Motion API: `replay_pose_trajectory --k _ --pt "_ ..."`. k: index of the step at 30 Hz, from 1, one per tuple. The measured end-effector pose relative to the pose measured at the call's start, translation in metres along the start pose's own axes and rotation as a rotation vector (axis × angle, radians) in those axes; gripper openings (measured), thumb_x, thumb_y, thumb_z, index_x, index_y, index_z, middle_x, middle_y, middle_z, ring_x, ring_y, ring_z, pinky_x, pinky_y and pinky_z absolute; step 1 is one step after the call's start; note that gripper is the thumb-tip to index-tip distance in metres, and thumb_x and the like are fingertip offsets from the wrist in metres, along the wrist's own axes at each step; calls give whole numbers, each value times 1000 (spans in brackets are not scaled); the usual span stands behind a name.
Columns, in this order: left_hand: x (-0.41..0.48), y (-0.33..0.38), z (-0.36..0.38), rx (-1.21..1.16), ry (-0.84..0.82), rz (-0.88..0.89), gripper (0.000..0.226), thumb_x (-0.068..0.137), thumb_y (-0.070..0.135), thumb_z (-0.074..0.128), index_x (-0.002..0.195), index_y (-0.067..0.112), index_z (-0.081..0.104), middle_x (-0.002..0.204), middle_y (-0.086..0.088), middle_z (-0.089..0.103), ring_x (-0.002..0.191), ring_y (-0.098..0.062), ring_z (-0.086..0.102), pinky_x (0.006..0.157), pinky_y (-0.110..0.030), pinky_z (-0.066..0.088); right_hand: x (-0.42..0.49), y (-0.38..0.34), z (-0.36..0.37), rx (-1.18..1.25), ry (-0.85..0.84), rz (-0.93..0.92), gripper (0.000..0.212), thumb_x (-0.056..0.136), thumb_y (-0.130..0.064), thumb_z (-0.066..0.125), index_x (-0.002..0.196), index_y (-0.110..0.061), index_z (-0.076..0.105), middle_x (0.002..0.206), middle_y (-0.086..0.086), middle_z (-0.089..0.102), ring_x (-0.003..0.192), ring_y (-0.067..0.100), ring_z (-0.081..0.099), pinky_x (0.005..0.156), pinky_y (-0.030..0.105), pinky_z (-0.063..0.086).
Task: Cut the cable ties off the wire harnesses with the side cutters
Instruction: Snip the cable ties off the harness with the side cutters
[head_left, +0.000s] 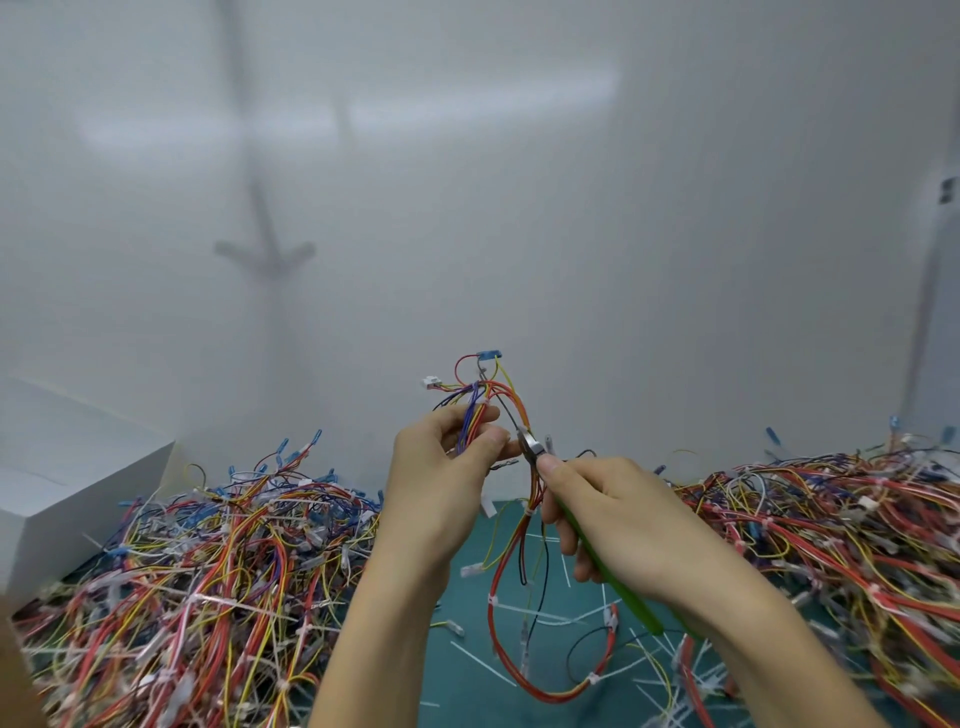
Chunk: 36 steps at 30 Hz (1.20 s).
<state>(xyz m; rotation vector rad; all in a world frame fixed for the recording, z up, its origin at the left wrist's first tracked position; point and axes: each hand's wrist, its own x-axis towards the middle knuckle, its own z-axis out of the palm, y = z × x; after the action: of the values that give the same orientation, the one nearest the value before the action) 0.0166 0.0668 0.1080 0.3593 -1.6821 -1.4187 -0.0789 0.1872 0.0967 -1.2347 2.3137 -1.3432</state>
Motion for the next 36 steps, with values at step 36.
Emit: replay_pose_trajectory --k 36 --pt "-50 -13 -7 -58 -65 -61 15 90 7 66 99 18 71 88 -2 77 83 -9 74 69 -10 51 -53 25 21 89 35 -44 44 96 -60 40 76 -27 62 54 -6 54 49 9 50 59 35 44"
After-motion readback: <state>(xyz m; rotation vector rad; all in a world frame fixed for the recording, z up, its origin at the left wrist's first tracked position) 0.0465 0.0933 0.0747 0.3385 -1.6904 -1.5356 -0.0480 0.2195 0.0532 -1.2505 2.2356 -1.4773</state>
